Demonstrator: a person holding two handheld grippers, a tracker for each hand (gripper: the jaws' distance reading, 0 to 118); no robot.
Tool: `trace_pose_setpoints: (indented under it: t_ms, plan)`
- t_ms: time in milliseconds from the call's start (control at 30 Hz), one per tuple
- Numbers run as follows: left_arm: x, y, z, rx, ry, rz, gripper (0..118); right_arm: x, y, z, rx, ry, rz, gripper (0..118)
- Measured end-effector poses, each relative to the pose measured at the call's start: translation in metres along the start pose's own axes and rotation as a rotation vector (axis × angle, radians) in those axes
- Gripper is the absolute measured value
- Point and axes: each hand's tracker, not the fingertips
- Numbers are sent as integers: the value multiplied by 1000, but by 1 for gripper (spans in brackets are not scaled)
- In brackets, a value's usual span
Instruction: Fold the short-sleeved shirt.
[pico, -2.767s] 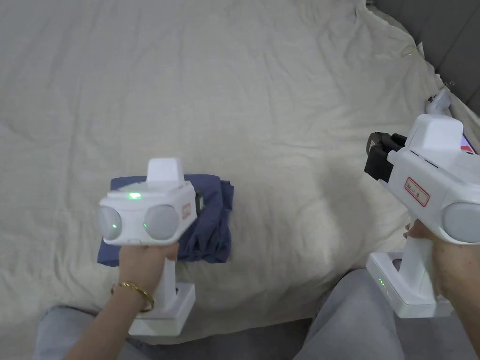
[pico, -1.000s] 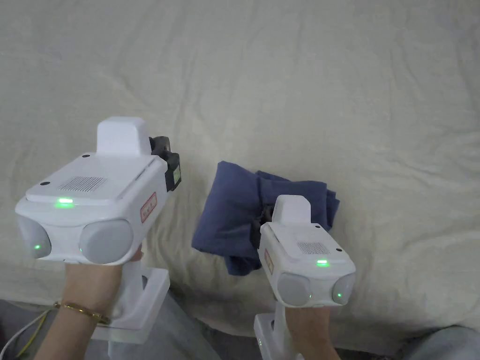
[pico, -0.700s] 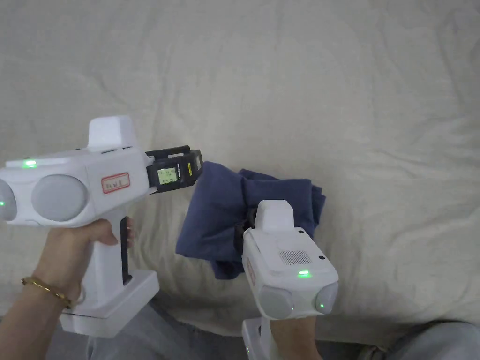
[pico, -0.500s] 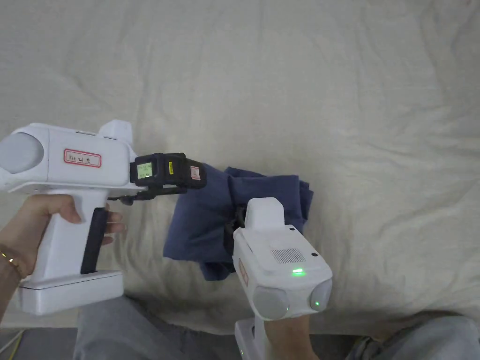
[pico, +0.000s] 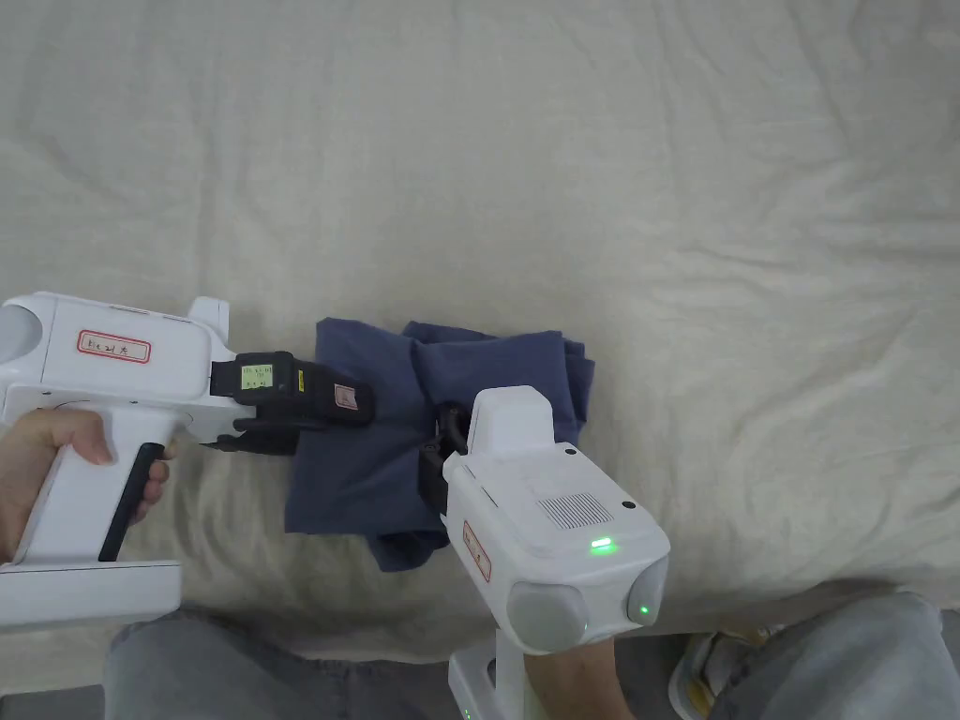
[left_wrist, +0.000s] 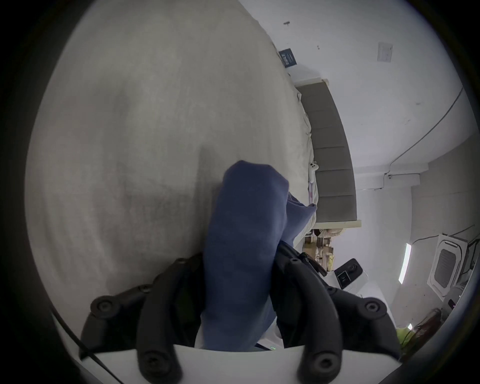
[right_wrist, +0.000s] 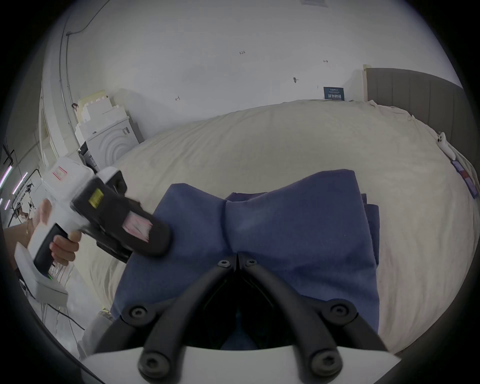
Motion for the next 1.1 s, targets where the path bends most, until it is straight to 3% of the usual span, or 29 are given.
trace_pose_setpoints:
  t_ms: [67,200,333,533,600,733,800,967,1100]
  plan:
    - [-2,0,-2,1,-62,21,45,1,0,-1,-2,1,-5,0]
    - [-5,-3,-7,7,-44,-12,26,2,1,-2,-7,3,-28,0]
    - [3,-10,-7,43,-1,-27,21,2,1,-2,-12,5,-25,0]
    - [52,-16,-8,87,254,85,19,10,20,5,-63,42,-78,0]
    - [64,-15,-5,84,258,57,19,16,35,24,0,59,-88,0]
    - [81,-15,20,101,262,47,18,41,85,78,137,90,-32,0]
    - [84,-11,44,121,346,2,18,56,112,101,202,75,-14,0]
    - [75,-4,123,216,552,35,18,89,163,148,278,24,44,0]
    - [53,11,187,309,748,85,18,106,186,171,307,-95,144,0]
